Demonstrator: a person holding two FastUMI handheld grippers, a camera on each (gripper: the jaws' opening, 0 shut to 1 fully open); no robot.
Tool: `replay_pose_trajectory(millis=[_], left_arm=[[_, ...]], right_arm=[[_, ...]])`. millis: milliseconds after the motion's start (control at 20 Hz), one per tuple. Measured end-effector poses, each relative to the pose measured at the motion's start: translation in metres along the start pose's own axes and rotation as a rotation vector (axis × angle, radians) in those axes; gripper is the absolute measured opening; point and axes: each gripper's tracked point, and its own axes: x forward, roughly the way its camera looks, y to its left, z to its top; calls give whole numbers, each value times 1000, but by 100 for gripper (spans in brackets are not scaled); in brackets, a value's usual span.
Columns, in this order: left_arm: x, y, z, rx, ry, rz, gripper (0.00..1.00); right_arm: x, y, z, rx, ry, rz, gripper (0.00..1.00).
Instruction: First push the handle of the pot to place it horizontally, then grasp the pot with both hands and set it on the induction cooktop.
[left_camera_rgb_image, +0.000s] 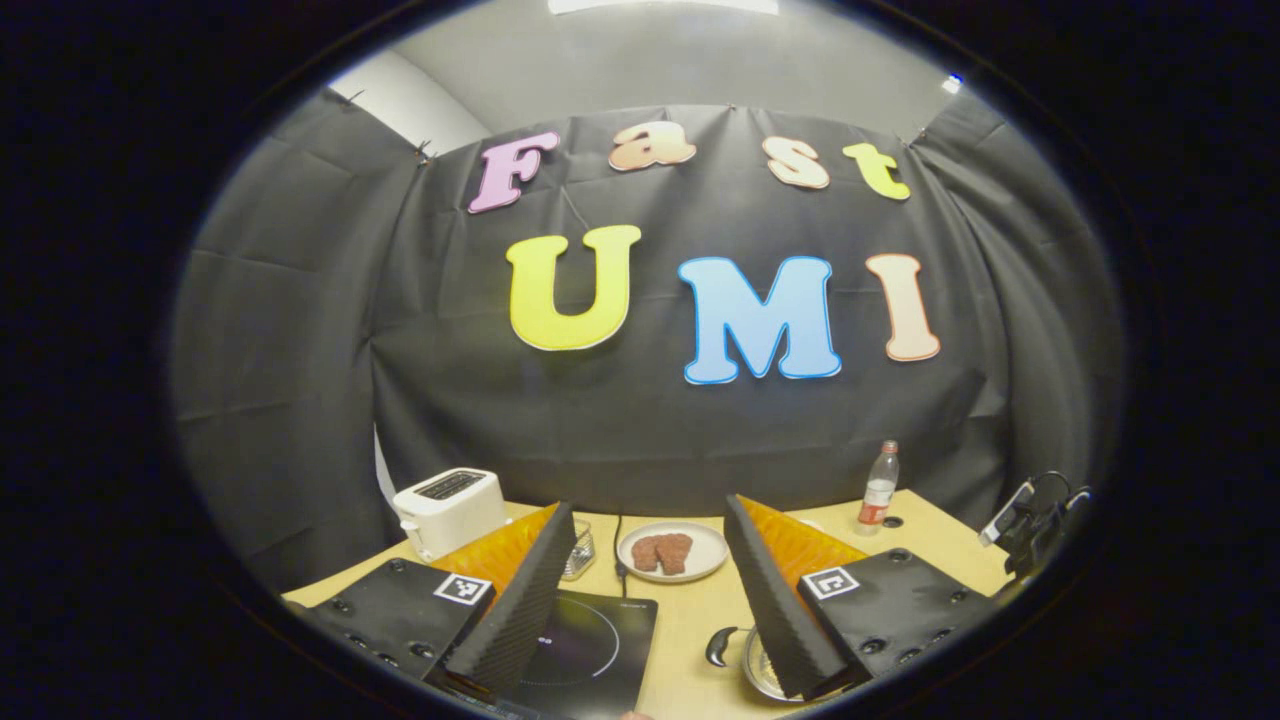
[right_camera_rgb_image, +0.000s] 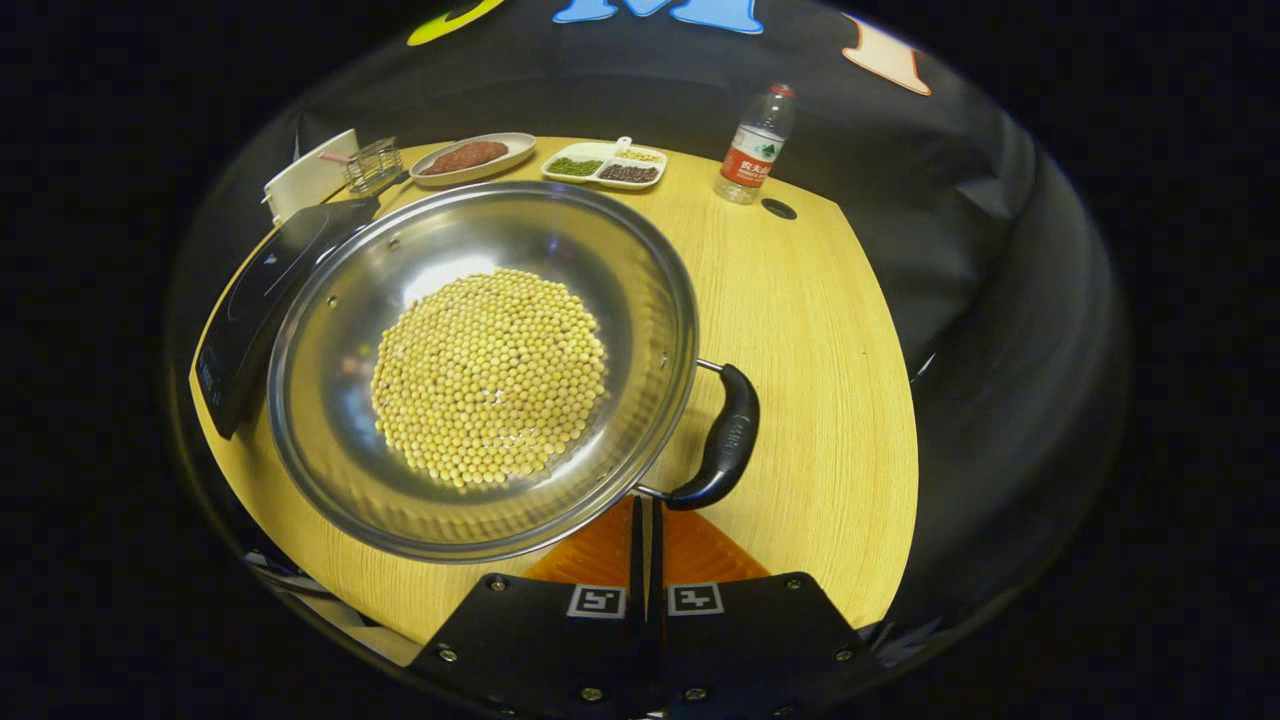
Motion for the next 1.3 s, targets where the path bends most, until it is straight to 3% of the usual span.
replay_pose_trajectory(millis=[50, 150, 400, 450, 500, 600, 700, 800, 850, 1200, 1300], left_arm=[[0, 1, -2, 2, 6, 6, 93], [0, 1, -5, 1, 16, 14, 100], [-2, 0, -10, 8, 27, 22, 100], [-2, 0, -11, 6, 28, 19, 92], [-1, 0, -13, 3, 30, 17, 97], [-2, -1, -17, 6, 34, 12, 93], [0, -1, -18, 11, 35, 5, 97], [1, -3, -19, 17, 35, -6, 92], [2, -5, -19, 17, 36, -13, 97], [10, -25, -26, 6, 36, -75, 97], [14, -31, -31, 7, 39, -92, 97]], right_arm=[[1, -2, 3, 19, -5, -1, 1], [7, -5, 10, 68, -18, 1, 1], [14, -9, 23, 144, -58, -11, 1], [12, -11, 24, 151, -70, -18, 1], [10, -11, 25, 157, -83, -22, 1], [5, -13, 26, 167, -109, -32, 5], [-4, -14, 26, 176, -135, -40, 1], [-18, -15, 33, 191, -195, -54, 1], [-25, -15, 38, 203, -229, -56, 1], [-74, -13, 80, 298, -493, -32, 0], [-77, -15, 85, 294, -529, -30, 57]])
